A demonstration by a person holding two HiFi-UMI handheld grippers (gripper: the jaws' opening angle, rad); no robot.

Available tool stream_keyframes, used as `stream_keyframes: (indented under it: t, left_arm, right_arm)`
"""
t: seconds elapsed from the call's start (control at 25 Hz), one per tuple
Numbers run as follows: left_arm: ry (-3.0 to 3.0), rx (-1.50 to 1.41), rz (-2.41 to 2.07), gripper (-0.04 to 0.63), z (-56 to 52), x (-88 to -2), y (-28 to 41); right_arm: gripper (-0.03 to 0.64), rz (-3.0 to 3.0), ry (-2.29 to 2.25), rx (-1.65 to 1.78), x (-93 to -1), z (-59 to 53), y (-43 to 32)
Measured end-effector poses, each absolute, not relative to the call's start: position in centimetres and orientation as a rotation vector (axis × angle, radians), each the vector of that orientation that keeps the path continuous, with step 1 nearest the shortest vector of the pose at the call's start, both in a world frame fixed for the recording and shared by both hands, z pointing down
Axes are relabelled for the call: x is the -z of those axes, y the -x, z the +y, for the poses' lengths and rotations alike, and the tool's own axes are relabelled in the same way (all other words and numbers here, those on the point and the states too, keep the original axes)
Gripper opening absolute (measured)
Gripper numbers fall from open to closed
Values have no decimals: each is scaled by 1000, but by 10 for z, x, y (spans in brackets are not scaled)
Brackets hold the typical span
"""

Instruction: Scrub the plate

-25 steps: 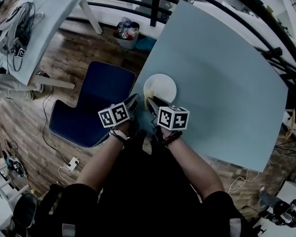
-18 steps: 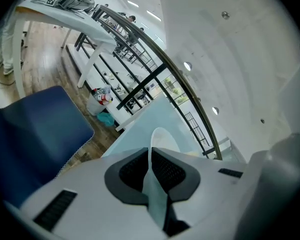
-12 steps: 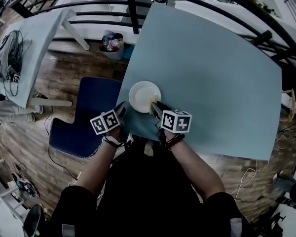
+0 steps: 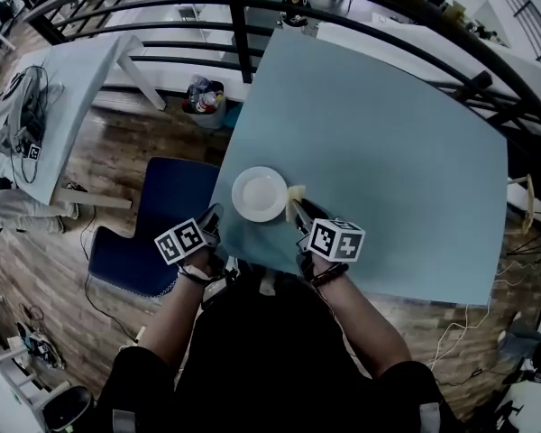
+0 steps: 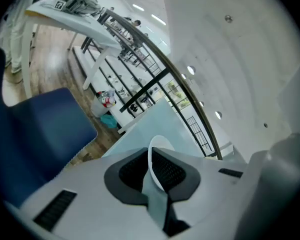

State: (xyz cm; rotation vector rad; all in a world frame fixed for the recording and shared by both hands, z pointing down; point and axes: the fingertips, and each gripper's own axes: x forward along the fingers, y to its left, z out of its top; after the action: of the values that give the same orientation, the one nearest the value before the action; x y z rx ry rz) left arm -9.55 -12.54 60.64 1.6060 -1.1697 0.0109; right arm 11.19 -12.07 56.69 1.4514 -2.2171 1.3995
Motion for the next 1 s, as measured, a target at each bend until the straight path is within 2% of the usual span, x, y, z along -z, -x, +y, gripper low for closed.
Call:
stream_keyframes:
  t: [0.32,0.56,1.0]
  left_arm:
    - [-2111,-161,-1289,37,-119,-476,115]
    - [-2479,-198,-1356,37,-119,-376,86]
    - [-2548,-203,-1363,37,-111,-376,68]
  right_arm:
    - [104,-2377,-1449,-1228,-490,-102,-119]
    - [104,-2520,-1431,-1021,-423,-90,-114]
    - [104,-2730,-1293,-625,-371,-60,-68]
